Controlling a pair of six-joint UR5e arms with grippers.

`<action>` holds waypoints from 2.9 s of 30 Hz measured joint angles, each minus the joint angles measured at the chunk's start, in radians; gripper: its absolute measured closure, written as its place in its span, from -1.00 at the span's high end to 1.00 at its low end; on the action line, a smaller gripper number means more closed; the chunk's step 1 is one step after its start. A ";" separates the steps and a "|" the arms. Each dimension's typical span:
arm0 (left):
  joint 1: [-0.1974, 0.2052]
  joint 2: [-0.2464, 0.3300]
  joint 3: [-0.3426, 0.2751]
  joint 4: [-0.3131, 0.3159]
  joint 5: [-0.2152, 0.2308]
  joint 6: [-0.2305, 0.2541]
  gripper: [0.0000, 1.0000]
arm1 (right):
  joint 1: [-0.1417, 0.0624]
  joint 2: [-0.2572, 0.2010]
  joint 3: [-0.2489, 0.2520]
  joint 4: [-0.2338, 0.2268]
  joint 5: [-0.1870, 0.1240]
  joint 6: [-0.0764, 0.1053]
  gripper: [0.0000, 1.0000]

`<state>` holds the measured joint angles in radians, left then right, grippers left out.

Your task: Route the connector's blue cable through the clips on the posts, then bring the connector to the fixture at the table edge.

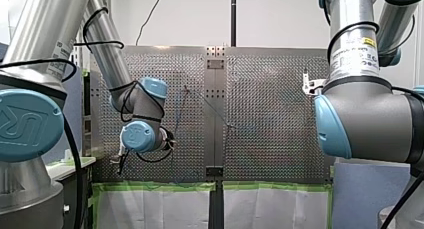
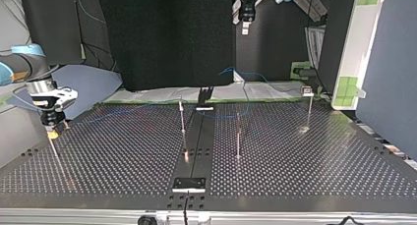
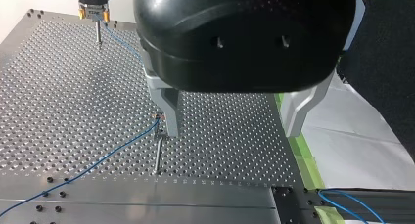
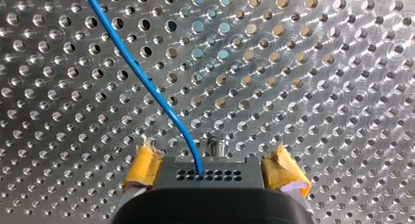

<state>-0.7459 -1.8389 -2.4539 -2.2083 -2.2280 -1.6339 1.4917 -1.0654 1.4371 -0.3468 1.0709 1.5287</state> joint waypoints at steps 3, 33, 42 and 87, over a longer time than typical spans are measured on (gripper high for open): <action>0.000 0.000 0.000 0.000 0.000 0.000 1.00 | 0.000 0.000 0.000 -0.001 0.000 0.001 0.96; 0.000 0.000 0.000 -0.002 0.000 0.000 1.00 | -0.003 0.001 0.000 0.002 0.043 -0.002 0.96; 0.000 0.000 0.000 -0.006 0.000 0.000 1.00 | -0.004 0.001 0.000 0.003 0.062 -0.002 0.96; 0.000 0.000 0.000 -0.010 0.000 0.000 1.00 | -0.011 -0.002 0.000 0.030 0.279 0.010 0.96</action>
<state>-0.7459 -1.8390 -2.4540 -2.2183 -2.2280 -1.6336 1.4805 -1.0673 1.4368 -0.3166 1.3497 1.5383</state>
